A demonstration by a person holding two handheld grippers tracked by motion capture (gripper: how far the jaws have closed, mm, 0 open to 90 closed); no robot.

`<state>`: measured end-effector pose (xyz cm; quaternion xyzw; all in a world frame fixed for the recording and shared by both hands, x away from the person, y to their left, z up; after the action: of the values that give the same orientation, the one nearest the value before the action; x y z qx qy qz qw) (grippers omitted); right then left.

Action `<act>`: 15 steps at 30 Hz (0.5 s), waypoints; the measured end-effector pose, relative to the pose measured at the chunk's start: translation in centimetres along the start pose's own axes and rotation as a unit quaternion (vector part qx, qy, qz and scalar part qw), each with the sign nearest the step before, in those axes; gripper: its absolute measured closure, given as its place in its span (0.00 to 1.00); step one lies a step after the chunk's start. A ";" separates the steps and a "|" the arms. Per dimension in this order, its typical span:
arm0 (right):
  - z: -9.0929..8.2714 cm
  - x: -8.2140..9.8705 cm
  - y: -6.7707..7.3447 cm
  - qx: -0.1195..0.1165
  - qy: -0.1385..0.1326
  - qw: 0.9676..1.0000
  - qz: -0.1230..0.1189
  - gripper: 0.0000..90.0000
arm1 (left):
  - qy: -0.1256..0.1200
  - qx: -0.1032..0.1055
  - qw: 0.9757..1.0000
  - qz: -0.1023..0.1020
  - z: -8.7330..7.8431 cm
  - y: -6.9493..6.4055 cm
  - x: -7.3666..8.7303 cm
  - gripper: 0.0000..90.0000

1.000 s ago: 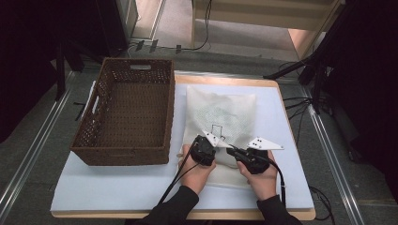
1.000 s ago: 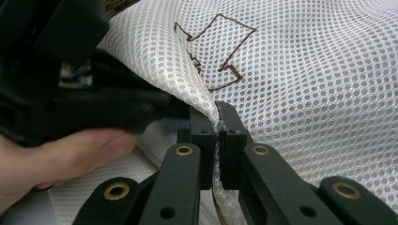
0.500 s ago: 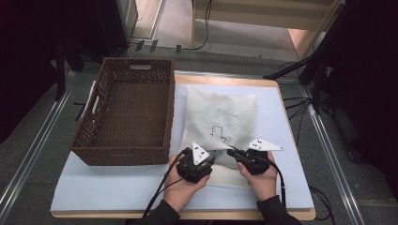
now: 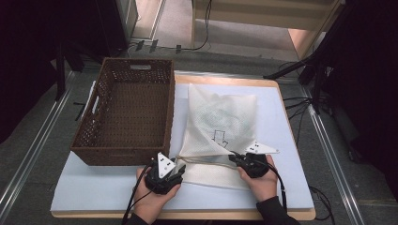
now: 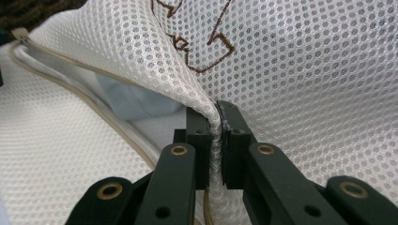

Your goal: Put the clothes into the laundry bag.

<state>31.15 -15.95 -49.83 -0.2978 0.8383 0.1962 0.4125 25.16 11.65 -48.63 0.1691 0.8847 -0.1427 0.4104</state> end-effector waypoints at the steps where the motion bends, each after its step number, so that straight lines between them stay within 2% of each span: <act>1: 0.0 0.1 0.0 0.003 0.004 1.000 -0.001 0.94 | 0.003 0.000 1.000 -0.004 0.0 0.1 0.1 0.58; 4: -0.2 0.3 0.0 0.005 0.003 1.000 0.000 0.92 | 0.022 0.018 0.999 -0.027 0.6 0.2 0.4 0.56; 5: -0.3 0.3 0.0 0.004 0.005 1.000 0.000 0.88 | 0.031 0.031 0.998 -0.038 0.8 0.2 0.5 0.57; 7: -0.4 0.5 0.0 -0.004 0.001 1.000 0.002 0.81 | 0.030 0.035 0.998 -0.045 0.7 0.3 0.4 0.64; 9: -0.6 0.6 0.3 -0.010 0.000 1.000 0.005 0.71 | 0.032 0.041 0.997 -0.061 0.7 0.5 0.3 0.71; 12: -1.3 0.4 0.7 -0.013 -0.016 1.000 0.009 0.55 | 0.029 0.050 0.996 -0.066 0.4 0.5 0.2 0.86; 15: -2.3 -0.1 1.0 -0.006 -0.035 0.999 0.014 0.44 | 0.022 0.052 0.996 -0.063 0.1 0.2 0.0 0.90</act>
<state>29.19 -16.46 -48.36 -0.2816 0.8264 0.2167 0.4368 25.31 11.83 -48.76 0.1370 0.8939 -0.2101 0.3714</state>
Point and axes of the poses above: each handheld gripper's, and its own axes: z roughly forward along the jaws, x roughly out of its underside, y roughly to its left, the point moved 3 cm from there along z, roughly forward along the jaws, and after that the axes turned 7 degrees about -z, right-handed, at the moved point
